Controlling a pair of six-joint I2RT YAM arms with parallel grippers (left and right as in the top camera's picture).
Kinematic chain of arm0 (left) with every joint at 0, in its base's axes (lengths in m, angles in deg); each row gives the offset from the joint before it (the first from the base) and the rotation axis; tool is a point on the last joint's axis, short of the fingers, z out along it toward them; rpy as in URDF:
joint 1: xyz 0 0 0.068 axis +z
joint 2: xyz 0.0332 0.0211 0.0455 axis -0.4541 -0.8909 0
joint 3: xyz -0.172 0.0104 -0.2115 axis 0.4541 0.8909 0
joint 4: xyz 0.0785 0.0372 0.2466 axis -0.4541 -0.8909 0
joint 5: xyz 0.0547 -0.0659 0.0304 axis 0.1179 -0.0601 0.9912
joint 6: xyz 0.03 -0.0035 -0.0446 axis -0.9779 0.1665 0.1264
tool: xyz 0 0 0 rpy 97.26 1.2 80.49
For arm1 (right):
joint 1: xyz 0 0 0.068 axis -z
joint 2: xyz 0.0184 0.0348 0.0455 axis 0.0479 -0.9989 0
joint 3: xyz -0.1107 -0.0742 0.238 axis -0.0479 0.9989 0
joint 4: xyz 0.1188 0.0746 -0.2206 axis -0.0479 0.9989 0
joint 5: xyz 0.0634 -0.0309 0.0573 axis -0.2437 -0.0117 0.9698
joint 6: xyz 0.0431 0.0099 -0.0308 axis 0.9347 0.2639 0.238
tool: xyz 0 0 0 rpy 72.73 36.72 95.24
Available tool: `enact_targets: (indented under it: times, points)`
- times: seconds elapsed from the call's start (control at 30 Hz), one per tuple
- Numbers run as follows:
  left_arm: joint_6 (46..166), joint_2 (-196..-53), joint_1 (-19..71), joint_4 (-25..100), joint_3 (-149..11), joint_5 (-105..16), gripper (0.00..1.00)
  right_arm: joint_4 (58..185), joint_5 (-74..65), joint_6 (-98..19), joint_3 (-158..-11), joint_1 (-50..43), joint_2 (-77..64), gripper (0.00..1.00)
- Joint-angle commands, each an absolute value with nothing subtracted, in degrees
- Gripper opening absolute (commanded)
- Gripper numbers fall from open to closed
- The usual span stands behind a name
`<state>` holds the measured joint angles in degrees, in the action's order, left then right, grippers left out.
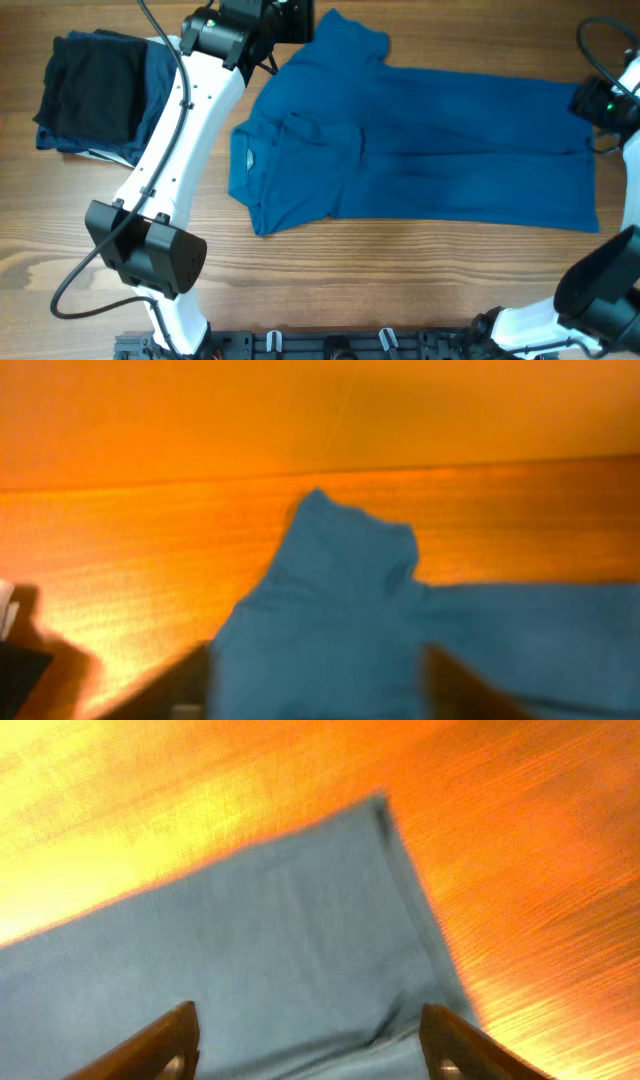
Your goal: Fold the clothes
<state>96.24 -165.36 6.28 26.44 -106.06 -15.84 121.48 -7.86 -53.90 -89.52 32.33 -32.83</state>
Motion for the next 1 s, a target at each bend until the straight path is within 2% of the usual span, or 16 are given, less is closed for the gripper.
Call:
enact_targets:
  times: [0.0,0.3,0.6,0.73,0.97]
  points:
    - [95.9,-168.1,6.2,29.8,-106.2,-16.3,0.06,120.3,-15.5,-53.6,-90.4,33.5,-32.0,0.99]
    - [95.9,-187.7,6.3,34.5,-106.1,-16.3,0.04,120.0,-16.1,-53.7,-90.4,33.5,-32.8,1.0]
    - [95.9,-195.9,7.1,37.0,-106.1,-13.0,0.04,120.0,-16.1,-53.6,-90.4,33.5,-32.8,1.0]
    - [96.2,-197.6,9.9,35.0,-106.1,-12.8,0.04,120.0,-16.1,-53.6,-90.4,33.5,-32.8,0.99]
    - [99.0,-197.7,11.4,23.3,-104.3,-12.8,0.04,120.0,-16.1,-53.6,-90.4,33.5,-32.8,1.0]
